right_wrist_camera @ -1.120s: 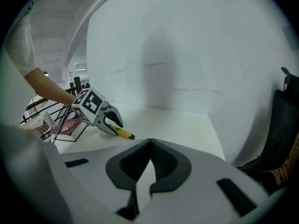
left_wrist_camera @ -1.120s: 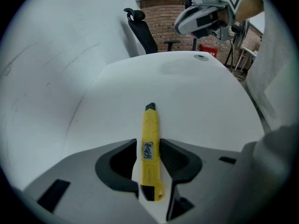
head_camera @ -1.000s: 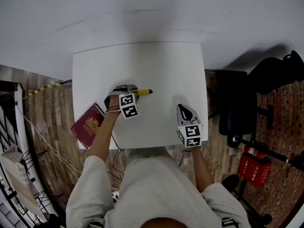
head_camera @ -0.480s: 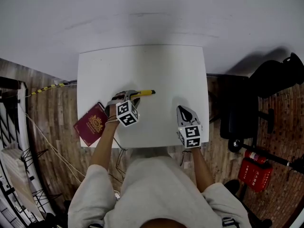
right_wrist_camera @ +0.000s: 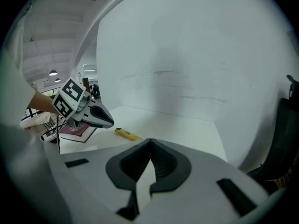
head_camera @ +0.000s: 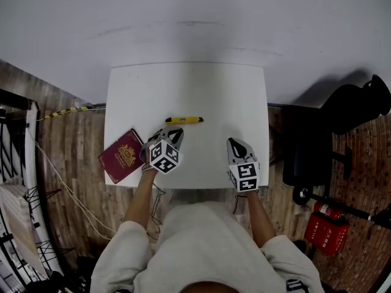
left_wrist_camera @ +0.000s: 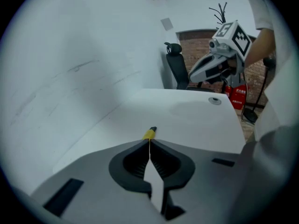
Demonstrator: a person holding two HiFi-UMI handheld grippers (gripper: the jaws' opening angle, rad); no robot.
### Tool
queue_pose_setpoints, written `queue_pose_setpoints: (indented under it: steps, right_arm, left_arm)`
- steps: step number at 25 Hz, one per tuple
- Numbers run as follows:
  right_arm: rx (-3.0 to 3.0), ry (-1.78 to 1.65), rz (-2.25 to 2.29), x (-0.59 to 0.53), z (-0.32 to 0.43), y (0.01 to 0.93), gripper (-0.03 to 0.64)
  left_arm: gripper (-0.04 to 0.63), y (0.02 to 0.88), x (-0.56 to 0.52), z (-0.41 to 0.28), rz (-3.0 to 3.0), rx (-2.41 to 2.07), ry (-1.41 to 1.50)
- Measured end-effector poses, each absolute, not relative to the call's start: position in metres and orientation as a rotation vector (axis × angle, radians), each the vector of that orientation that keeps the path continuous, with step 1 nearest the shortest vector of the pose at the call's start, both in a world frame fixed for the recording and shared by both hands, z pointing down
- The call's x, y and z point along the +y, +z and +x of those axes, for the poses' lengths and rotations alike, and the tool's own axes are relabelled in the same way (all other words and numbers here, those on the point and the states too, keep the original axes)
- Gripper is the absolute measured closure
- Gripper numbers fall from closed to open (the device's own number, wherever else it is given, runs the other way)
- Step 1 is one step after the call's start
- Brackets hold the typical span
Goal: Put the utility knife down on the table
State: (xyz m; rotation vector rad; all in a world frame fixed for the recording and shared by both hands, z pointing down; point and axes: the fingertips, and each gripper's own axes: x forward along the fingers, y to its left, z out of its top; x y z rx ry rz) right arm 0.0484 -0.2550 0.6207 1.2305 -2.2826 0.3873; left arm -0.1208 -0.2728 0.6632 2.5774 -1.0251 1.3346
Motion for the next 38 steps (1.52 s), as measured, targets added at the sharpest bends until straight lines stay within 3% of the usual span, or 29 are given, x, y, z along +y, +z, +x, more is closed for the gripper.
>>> queue_pose_setpoints:
  steps: [15,38]
  right_arm:
    - [-2.355,0.301,1.234,-0.251,0.038,0.585,0.618]
    - [-2.475,0.079,1.341,-0.294,0.037,0.492,0.618]
  left_arm:
    - [0.589,0.571,-0.250,-0.138,2.414,-1.344,0.464]
    - [0.589,0.470,-0.277,-0.153,2.491,-1.549,0.225]
